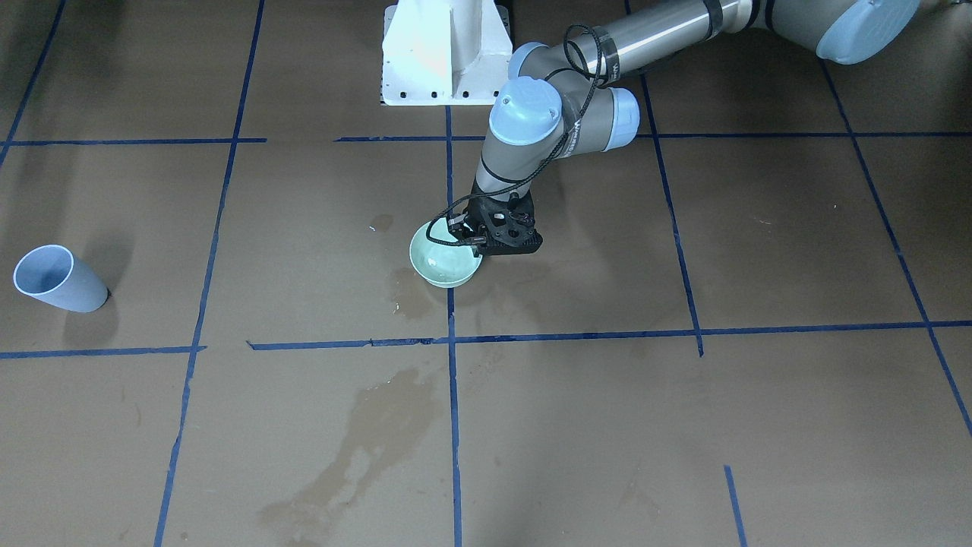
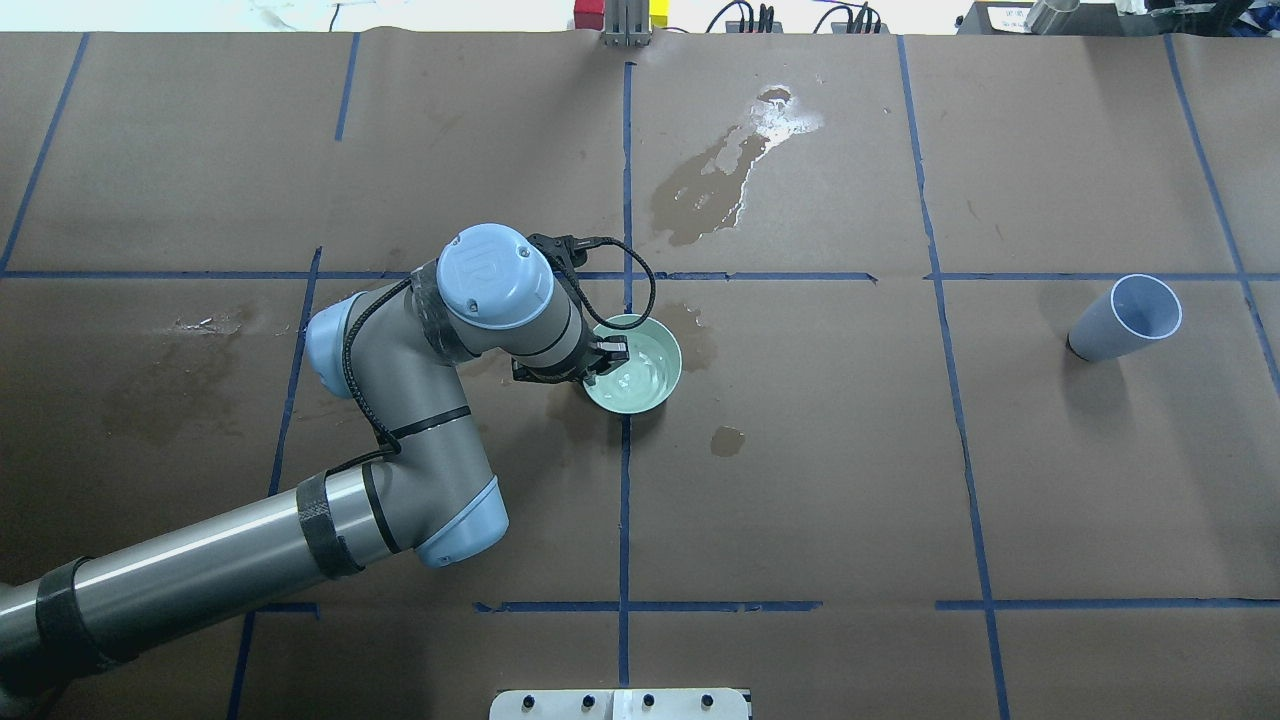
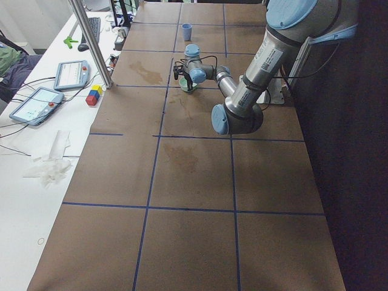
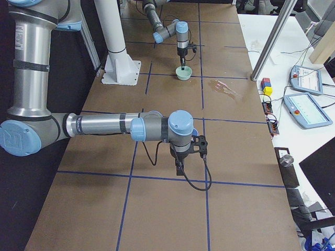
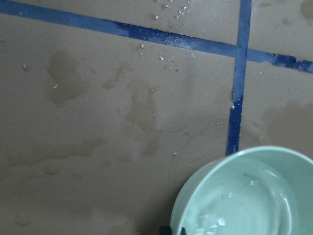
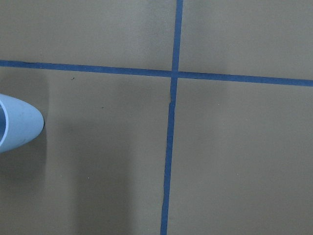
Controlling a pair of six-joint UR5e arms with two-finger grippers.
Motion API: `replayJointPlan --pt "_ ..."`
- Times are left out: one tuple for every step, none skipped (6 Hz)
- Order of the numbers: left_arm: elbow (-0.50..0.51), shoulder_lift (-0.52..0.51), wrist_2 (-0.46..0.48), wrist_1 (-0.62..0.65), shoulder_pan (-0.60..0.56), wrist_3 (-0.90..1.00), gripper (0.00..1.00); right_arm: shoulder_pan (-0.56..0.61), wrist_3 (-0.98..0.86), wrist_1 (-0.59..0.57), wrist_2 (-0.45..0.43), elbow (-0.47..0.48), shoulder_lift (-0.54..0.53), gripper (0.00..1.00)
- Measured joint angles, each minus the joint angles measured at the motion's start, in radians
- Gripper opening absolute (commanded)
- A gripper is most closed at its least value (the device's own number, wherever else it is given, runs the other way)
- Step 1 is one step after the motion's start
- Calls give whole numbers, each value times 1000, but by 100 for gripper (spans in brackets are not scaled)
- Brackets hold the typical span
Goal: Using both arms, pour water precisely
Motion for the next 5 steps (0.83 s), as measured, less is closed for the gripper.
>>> replayJointPlan --pt "-12 3 -16 0 -26 12 0 0 -1 0 -1 -4 0 100" --pt "-24 13 -66 2 -76 46 0 -1 0 0 -1 -7 1 100" --pt "-49 50 -134 2 -142 102 0 -1 1 0 0 -7 1 100" --pt "-102 126 -202 1 -214 184 0 -1 1 0 1 -8 1 100" --pt "-158 225 -283 0 -298 295 0 -2 -1 0 3 -8 2 100"
